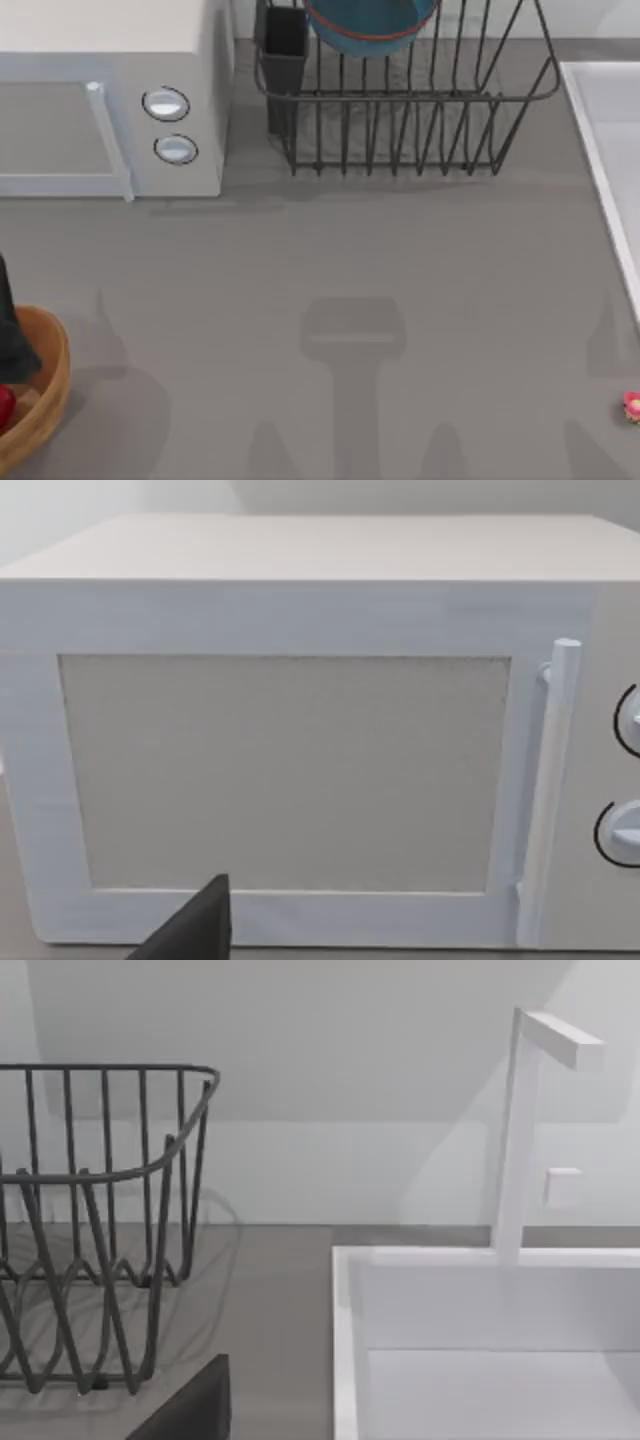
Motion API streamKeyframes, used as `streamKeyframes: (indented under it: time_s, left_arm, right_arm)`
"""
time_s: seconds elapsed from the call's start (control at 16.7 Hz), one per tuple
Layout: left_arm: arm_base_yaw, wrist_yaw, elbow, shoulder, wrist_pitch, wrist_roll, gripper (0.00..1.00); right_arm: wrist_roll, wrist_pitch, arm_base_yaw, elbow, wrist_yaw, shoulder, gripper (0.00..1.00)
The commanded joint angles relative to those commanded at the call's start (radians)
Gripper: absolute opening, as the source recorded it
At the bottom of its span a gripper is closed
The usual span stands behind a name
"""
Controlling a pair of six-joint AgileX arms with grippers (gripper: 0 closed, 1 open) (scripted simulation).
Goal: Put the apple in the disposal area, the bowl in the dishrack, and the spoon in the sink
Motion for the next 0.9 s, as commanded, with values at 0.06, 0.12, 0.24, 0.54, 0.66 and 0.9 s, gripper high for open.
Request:
streamKeyframes:
  time_s: [0.06,0.12,0.24,0.54,0.66,0.9]
  left_arm:
    - [0.000,0.000,0.000,0.000,0.000,0.000,1.00]
    - [0.000,0.000,0.000,0.000,0.000,0.000,1.00]
    - [0.000,0.000,0.000,0.000,0.000,0.000,1.00]
    - [0.000,0.000,0.000,0.000,0.000,0.000,1.00]
    - [0.000,0.000,0.000,0.000,0.000,0.000,1.00]
    - [0.000,0.000,0.000,0.000,0.000,0.000,1.00]
  right_arm:
    - [0.001,-0.005,-0.006,-0.011,-0.006,-0.014,1.00]
    - [0.002,-0.007,-0.008,-0.014,-0.008,-0.018,1.00]
    - [0.002,-0.007,-0.008,-0.014,-0.008,-0.018,1.00]
    - [-0.033,-0.038,-0.005,0.018,-0.008,0.020,1.00]
    - [-0.108,-0.107,-0.007,0.078,-0.010,0.095,1.00]
    - [-0.383,-0.327,-0.017,0.257,-0.011,0.371,1.00]
